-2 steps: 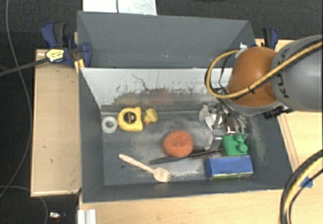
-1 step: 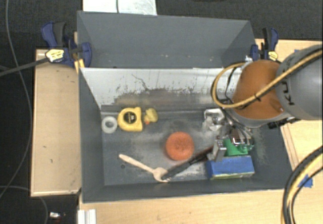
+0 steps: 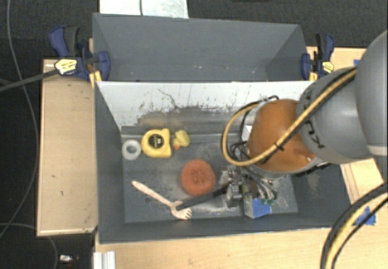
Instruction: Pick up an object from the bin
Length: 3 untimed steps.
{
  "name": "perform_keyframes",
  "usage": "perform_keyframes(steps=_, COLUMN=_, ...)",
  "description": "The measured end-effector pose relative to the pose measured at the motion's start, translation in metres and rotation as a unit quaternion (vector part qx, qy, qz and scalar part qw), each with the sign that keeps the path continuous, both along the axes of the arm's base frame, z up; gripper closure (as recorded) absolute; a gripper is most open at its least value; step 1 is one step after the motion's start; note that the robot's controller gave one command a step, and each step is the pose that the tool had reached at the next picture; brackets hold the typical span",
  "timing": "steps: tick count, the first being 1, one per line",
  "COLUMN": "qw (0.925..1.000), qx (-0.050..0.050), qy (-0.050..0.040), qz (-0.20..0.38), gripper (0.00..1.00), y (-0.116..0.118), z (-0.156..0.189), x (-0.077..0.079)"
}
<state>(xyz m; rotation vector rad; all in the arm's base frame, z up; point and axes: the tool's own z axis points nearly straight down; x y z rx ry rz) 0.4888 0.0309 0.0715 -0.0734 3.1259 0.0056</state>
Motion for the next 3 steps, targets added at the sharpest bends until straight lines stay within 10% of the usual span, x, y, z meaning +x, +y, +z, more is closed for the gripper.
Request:
perform_keyframes(steps=1, qw=1.0000, qx=0.000, qy=0.0005, qz=0.000, gripper=1.00, y=0.000, z=0.001, x=0.000)
perform_keyframes(steps=2, qw=1.0000, qx=0.000, qy=0.0009, qz=0.000, gripper=1.00, y=0.009, z=0.080, x=0.038)
perform_keyframes(steps=3, qw=0.9958, qx=-0.001, qy=0.0033, qz=0.091, gripper=1.00, y=-0.017, z=0.130, x=0.041)
